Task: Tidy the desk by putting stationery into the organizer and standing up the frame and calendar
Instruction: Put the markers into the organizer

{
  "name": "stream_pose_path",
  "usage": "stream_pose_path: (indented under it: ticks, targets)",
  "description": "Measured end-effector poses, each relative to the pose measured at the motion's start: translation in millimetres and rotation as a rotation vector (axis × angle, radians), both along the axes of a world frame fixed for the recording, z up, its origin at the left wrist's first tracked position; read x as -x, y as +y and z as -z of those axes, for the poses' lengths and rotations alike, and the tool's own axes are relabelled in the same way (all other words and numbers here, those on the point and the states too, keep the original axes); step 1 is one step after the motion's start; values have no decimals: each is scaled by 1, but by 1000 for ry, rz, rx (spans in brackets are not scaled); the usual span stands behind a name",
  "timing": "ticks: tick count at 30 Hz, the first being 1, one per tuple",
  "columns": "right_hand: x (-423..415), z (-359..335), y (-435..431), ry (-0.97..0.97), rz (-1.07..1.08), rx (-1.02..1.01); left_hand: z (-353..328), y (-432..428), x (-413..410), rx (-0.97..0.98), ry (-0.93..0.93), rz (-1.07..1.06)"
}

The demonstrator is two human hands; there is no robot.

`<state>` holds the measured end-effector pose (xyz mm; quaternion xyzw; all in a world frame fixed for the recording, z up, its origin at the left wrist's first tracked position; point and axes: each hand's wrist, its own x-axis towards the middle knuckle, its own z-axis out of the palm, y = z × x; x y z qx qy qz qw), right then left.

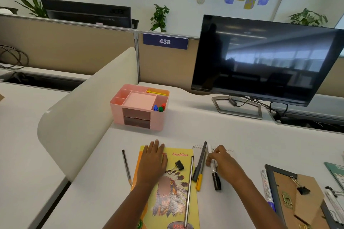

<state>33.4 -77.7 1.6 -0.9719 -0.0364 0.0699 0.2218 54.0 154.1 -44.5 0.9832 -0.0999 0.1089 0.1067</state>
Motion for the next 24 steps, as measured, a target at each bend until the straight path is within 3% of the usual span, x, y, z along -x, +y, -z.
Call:
stream_pose_path:
  ticks: [4,8,11,14,18,24]
  targets:
    - [4,-1,-3,-106,-27,63,0,0,0,-2,18,4]
    - [-6,-16,2,-174,19,-107,-1,1,0,-6,55,16]
    - [-19,-38,15,-366,-12,-164,0,1,0,-9,51,4]
    - [-34,-69,46,-456,3,-354,0,2,0,-6,76,1]
    - [-60,-97,92,-521,33,-540,-1,2,0,12,121,-3]
    - [-100,-112,137,-477,128,-616,0,-1,1,80,107,1]
